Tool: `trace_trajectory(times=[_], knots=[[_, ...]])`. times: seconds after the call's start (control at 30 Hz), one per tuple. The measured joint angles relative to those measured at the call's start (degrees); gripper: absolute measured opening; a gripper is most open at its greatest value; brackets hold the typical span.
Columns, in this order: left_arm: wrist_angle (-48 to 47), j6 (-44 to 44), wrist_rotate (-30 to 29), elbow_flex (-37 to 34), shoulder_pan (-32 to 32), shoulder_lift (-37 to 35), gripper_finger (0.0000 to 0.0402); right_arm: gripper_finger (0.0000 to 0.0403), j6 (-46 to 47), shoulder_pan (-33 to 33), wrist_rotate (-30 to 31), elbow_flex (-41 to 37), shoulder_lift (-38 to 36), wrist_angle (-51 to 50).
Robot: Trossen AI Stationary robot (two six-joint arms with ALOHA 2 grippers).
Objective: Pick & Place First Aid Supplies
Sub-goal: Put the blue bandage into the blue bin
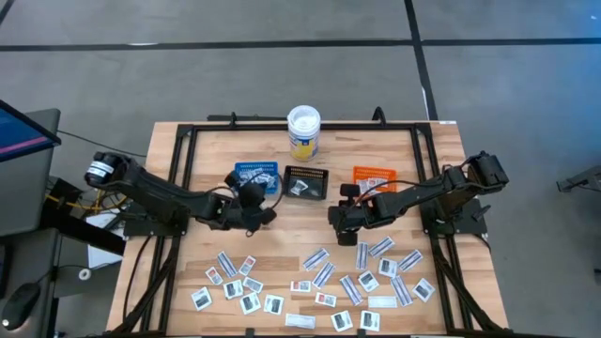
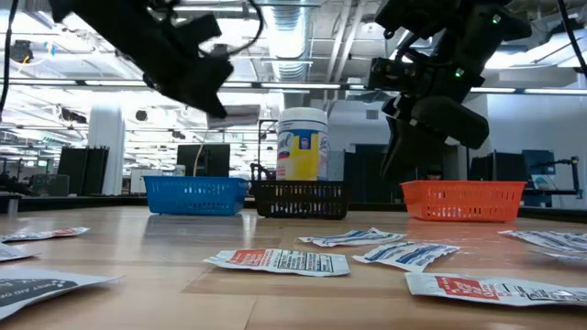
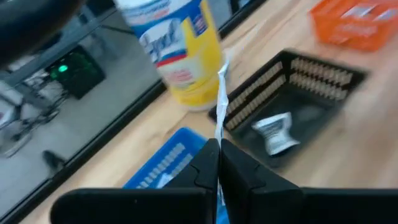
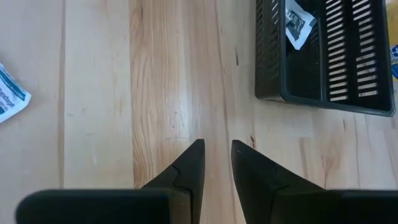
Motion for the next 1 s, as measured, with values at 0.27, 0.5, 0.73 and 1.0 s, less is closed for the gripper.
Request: trace_trajectory(times=[0.27,0.5,0.73,1.0], knots=[[-3.1,-2.6,7.6,0.0,7.6,1.7,0.0030,0.0073,0.0,0.0,0.0,0.0,0.0,0.0],[-9.3,-10.7,10.5,0.0,11.1,1.7,0.0042,0.0073,0.0,0.0,0.0,0.0,0.0,0.0],[-2.6,-11.9,13.6,0.0,10.2,1.6,0.0046,0.0073,0.0,0.0,0.0,0.0,0.0,1.6],[15.1,-2.4,29.8,0.0,9.7,1.6,0.0032,0.0073,-4.4,-0.2,-8.4,0.0,0.0,9.1]])
